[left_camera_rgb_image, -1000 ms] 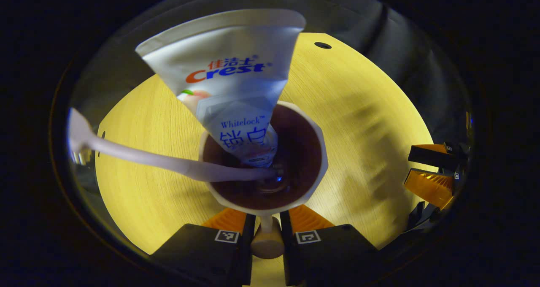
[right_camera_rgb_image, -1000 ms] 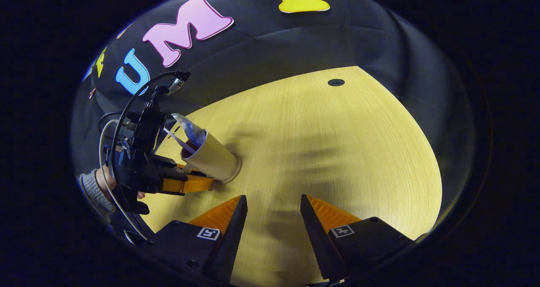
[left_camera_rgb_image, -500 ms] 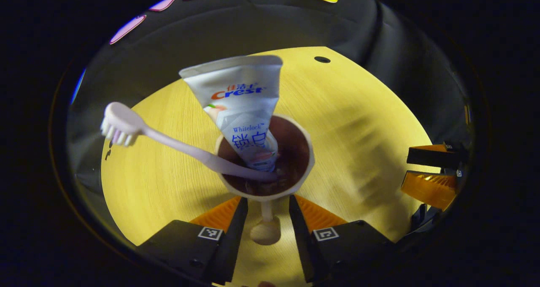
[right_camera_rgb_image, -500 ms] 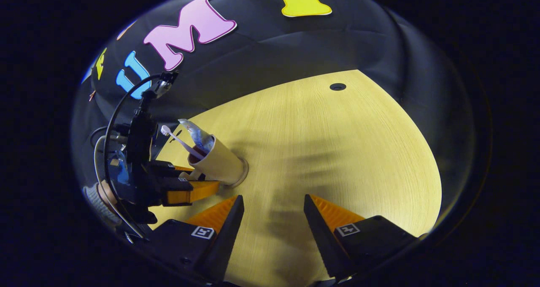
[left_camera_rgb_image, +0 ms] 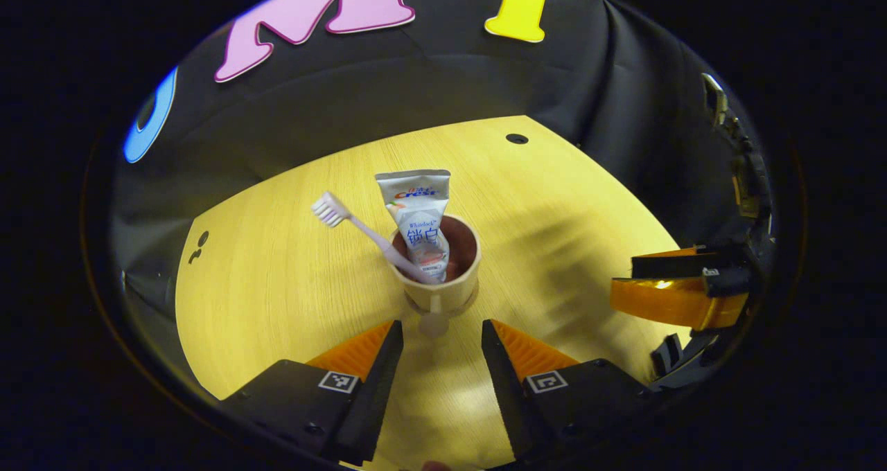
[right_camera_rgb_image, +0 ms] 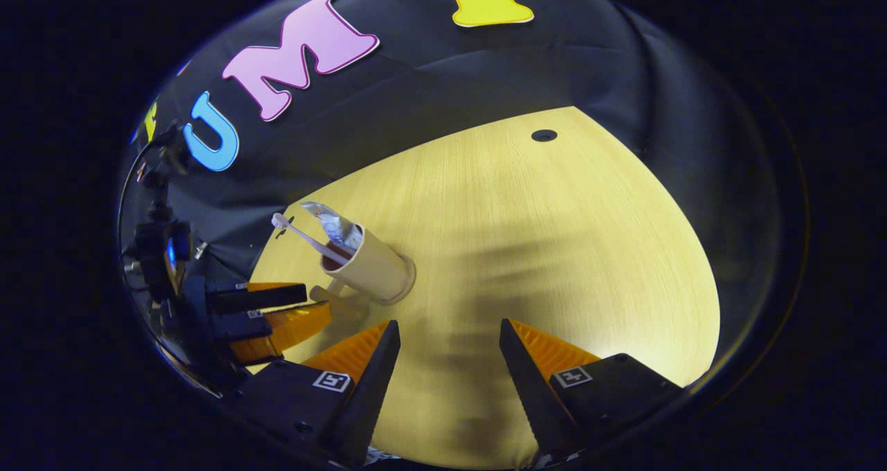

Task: Put the toothbrush and toothpaste on the desktop into the cup, then pick up the cup and place it on the coaster on the desktop.

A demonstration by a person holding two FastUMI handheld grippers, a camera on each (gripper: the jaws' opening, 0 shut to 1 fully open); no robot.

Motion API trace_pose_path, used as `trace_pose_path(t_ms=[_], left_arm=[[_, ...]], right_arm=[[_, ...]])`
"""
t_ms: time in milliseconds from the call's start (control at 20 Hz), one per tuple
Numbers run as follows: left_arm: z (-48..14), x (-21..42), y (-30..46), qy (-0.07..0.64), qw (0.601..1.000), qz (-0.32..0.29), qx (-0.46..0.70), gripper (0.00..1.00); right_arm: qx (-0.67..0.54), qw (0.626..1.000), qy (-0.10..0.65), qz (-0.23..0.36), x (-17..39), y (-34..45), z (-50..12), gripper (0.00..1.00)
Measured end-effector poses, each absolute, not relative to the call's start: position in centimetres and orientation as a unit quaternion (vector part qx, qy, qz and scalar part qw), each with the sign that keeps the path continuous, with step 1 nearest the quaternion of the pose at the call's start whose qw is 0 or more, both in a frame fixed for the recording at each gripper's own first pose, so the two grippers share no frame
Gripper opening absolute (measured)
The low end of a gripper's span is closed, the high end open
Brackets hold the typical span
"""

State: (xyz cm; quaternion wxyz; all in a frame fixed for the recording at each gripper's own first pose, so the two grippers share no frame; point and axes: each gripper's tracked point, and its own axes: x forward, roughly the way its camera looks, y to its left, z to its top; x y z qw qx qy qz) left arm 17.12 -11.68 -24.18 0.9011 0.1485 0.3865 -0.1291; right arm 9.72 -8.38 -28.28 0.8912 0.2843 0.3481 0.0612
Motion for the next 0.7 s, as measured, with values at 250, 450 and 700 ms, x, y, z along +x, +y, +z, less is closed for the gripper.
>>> trace_pose_path(t_ms=[250,450,700], left_arm=[[-21.6,12.2,-10.5,0.376,0.911,-0.127,0.108,0.73],[-19.3,9.4,-8.7,0.351,0.925,-0.121,0.082,0.73],[-17.1,6.7,-6.5,0.324,0.936,-0.124,0.059,0.72]], right_arm=[[0.281,0.893,0.346,0.060,8.7,-6.9,-25.6,0.89],[0.257,0.902,0.341,0.060,7.5,-5.9,-23.6,0.91],[0.234,0.908,0.341,0.073,5.6,-3.5,-21.6,0.91]])
